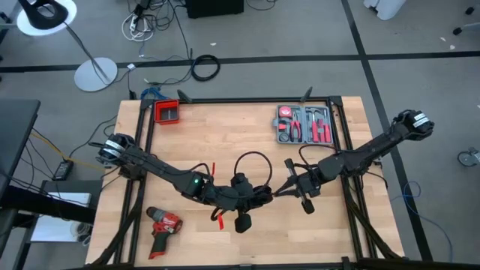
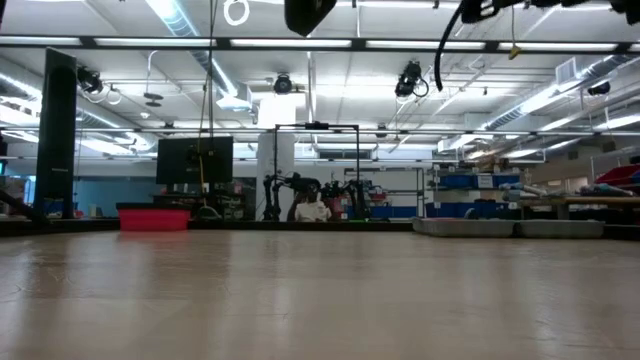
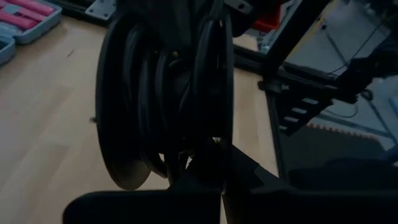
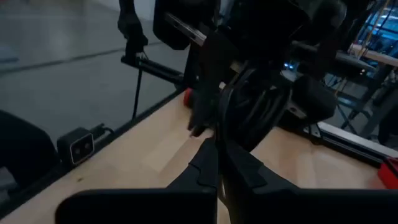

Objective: Coil cords
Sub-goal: Coil the black wire onto the black spool

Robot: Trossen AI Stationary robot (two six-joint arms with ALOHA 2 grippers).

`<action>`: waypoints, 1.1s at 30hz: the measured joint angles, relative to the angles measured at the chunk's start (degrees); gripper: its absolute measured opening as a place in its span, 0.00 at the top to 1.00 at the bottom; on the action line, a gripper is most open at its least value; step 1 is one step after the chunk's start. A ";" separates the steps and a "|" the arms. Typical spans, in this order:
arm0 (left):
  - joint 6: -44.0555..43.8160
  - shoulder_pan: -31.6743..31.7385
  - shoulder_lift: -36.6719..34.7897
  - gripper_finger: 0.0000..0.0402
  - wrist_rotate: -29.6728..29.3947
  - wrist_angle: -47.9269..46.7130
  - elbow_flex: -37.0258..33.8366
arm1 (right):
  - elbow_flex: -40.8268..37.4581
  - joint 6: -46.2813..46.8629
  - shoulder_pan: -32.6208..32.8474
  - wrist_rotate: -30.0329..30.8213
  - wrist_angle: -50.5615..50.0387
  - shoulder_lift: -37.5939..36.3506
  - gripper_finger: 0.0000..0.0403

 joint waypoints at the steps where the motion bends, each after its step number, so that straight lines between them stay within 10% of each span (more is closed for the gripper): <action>1: 0.00 0.00 0.22 1.00 0.43 0.91 0.00 | 0.97 -0.76 -0.15 -0.13 -1.52 -0.19 0.99; 22: -2.77 2.78 7.26 1.00 13.29 14.62 0.00 | 4.88 -10.11 -5.03 -4.98 -6.24 -1.97 0.99; 33: -0.75 5.83 7.30 1.00 20.00 16.88 0.00 | 4.92 -5.97 -11.78 -18.08 -6.88 1.40 0.98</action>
